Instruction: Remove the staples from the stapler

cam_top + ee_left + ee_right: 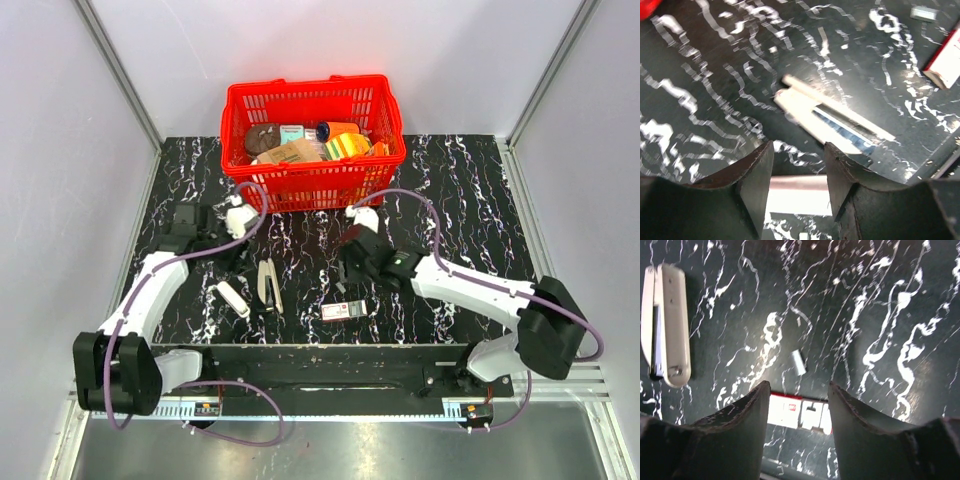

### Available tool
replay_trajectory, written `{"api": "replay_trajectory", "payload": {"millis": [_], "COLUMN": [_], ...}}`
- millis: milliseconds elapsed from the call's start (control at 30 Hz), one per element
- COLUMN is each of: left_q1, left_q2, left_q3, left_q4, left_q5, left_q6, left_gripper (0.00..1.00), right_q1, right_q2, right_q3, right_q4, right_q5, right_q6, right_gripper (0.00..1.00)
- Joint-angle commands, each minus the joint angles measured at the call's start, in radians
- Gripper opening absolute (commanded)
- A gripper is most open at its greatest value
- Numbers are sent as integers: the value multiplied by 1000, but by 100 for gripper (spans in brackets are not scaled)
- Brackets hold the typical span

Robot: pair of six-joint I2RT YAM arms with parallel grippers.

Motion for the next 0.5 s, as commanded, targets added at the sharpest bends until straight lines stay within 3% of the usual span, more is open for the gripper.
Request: {"api": "replay_trajectory", "payload": {"millis": [0, 167, 267, 467], "left_q1": [-131, -164, -229, -420], "left_q2": [54, 127, 136, 241], "left_q3": [50, 99, 90, 111], "left_q4": [74, 77, 112, 171], "left_q5": [-30, -8, -27, 1], "left_q6": [21, 1, 28, 206], "left_gripper": [50, 50, 50, 51], "right_q1": [-82, -90, -99, -208], "right_q2": [-75, 19, 35, -222], "right_q3": [-79, -84, -87, -174], "right_q4": [172, 205, 173, 193], "right_q5": [-84, -147, -84, -10], "right_q6": [-113, -205, -170, -98], "right_gripper": [58, 68, 66, 72]}}
